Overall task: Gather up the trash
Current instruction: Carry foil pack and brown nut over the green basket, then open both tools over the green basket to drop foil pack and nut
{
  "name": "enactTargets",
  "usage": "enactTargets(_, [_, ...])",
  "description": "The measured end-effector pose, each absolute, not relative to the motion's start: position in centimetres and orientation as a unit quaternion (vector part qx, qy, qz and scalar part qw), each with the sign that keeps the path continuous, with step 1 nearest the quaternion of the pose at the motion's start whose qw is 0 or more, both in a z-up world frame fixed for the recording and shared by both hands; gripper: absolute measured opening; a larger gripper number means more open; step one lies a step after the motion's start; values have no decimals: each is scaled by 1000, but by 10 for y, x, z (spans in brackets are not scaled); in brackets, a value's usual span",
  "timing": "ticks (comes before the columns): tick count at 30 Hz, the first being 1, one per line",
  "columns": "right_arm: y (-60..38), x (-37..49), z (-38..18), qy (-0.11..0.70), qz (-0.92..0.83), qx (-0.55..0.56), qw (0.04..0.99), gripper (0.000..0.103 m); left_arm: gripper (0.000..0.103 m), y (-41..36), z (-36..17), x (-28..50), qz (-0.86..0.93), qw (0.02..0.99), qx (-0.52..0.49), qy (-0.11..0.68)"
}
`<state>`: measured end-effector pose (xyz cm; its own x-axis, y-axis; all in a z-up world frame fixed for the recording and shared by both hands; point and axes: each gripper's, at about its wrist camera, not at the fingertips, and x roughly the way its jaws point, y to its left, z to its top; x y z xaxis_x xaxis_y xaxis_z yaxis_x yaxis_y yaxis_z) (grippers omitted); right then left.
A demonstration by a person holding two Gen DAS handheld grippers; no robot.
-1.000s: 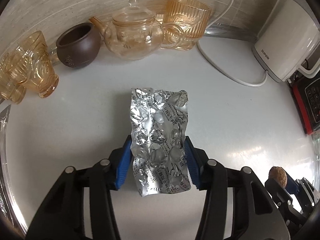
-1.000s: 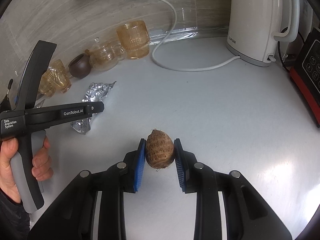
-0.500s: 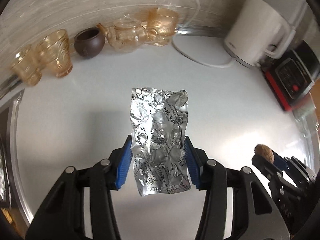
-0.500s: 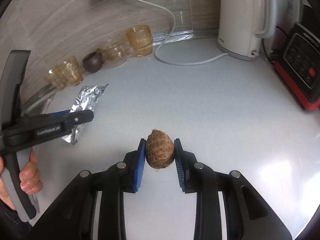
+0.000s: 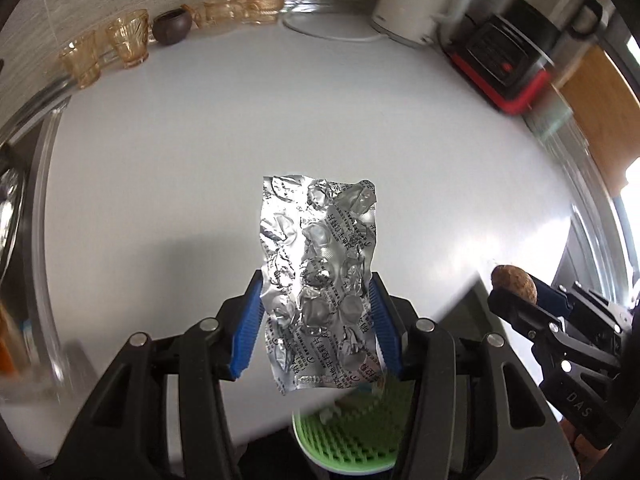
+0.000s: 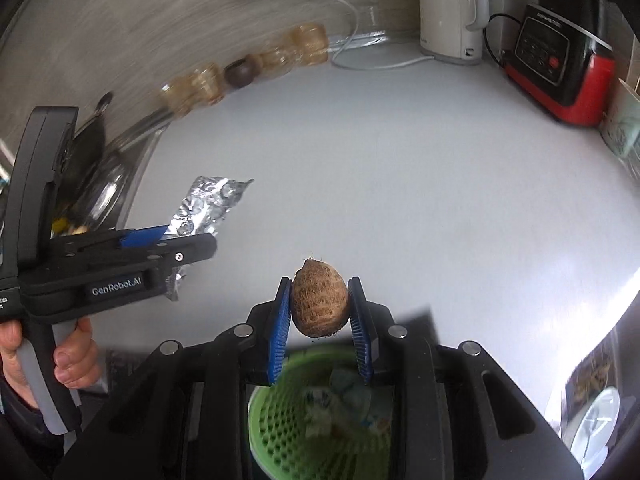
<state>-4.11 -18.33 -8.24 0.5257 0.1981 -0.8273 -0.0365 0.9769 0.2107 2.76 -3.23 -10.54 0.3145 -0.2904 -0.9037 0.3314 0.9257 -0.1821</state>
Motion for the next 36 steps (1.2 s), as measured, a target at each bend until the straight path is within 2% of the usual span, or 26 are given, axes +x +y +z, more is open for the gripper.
enactTargets(8, [-177, -118, -86, 492, 99, 59, 863, 29, 49, -36, -106, -65, -197, 802, 34, 563])
enactTargets(18, [-176, -148, -125, 523, 109, 12, 845, 29, 50, -32, -127, -117, -175, 796, 32, 579])
enactTargets(20, [-173, -150, -132, 528, 118, 9, 841, 42, 50, -31, -131, -120, -177, 792, 31, 583])
enactTargets(21, [-172, -152, -132, 527, 116, 9, 842, 63, 50, -30, -132, -122, -175, 791, 31, 585])
enactTargets(22, [-172, -153, -131, 522, 114, 10, 845, 77, 50, -31, -133, -124, -174, 791, 31, 586])
enactTargets(27, [-175, -158, -117, 503, 102, -3, 858, 87, 50, -32, -139, -130, -173, 787, 34, 591])
enactTargets(36, [-196, -170, -111, 501, 64, -11, 863, 93, 51, -47, -177, -125, -206, 748, 38, 630])
